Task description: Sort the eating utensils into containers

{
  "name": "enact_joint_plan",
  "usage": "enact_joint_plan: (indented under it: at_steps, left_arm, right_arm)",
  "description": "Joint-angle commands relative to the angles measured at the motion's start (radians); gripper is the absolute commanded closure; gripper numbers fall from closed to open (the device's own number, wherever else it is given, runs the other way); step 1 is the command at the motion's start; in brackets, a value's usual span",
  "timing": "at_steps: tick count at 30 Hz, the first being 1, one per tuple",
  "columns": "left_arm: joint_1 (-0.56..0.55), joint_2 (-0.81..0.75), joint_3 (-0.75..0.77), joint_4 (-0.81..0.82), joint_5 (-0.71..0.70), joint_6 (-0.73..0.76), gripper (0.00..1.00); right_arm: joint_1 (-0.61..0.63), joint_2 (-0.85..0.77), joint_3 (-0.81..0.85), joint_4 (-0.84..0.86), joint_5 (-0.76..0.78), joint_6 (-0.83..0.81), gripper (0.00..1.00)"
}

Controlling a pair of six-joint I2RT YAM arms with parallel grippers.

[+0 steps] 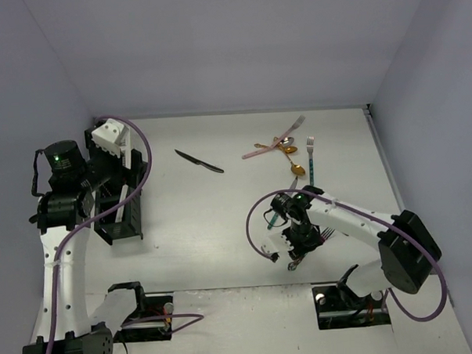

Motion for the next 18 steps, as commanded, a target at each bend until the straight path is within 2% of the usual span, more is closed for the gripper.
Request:
enact_joint_plan:
  at_steps: [1,8,13,18]
  left_arm:
    - [-0.009,0.010,0.058,0.047,-0.013,0.002,0.15]
    - [-0.012,0.057,0.084,0.094,-0.003,-0.022,0.15]
    - [-0.021,0.092,0.108,0.108,0.001,-0.023,0.15]
    - [-0.022,0.132,0.161,0.107,0.024,-0.018,0.15]
  right_arm:
    - [0.027,0.050,0.026,-0.035,0.112,0.113,0.57]
    - [0.093,0.121,0.043,-0.026,0.194,0.250,0.44]
    - [0.120,0.141,0.035,-0.012,0.181,0.272,0.45]
    - [0.157,0.162,0.040,-0.009,0.190,0.307,0.51]
